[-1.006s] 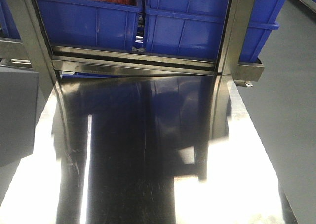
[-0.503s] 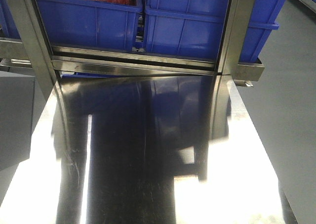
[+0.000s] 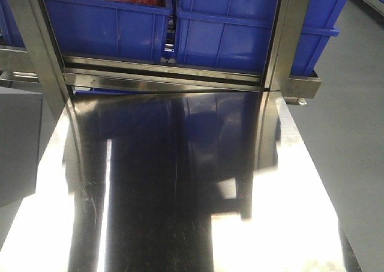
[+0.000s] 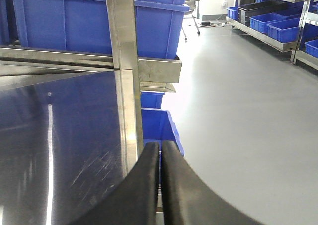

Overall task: Sort gray base to blue bin
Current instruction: 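Hold the gray block in the left gripper beside the robot, then drive the base away from the table, turning toward the shelves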

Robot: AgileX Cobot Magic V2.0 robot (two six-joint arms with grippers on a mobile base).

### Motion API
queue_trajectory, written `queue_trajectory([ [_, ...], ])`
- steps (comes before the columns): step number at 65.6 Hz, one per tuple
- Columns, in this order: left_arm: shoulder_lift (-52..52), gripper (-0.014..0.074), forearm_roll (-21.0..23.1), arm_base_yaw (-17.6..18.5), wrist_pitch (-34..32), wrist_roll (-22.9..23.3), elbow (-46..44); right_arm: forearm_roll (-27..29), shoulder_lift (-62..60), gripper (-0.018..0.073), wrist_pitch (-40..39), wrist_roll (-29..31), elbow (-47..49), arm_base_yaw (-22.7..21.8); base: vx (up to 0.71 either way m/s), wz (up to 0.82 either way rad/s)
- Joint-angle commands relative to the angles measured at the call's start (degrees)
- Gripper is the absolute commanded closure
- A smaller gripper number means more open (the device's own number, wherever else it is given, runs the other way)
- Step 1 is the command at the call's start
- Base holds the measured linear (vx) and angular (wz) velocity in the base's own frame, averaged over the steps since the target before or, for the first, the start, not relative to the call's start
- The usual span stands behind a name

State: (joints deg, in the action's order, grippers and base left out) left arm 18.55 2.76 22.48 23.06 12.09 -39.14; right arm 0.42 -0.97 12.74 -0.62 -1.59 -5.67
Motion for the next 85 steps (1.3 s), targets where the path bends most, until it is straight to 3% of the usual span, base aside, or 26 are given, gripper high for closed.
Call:
queue_trajectory([
  [1, 0.54, 0.0603, 0.35, 0.27, -5.94, 0.37, -1.57, -0.42, 0.83, 0.0564, -4.15, 0.62, -0.12, -0.14, 0.00, 0.00],
  [64, 0.54, 0.0603, 0.35, 0.27, -5.94, 0.37, -1.57, -0.42, 0.83, 0.0564, -4.15, 0.62, -0.12, -0.14, 0.00, 0.00],
  [85, 0.54, 0.0603, 0.35, 0.27, -5.94, 0.37, -1.57, -0.42, 0.83, 0.0564, -4.15, 0.62, -0.12, -0.14, -0.09, -0.35],
])
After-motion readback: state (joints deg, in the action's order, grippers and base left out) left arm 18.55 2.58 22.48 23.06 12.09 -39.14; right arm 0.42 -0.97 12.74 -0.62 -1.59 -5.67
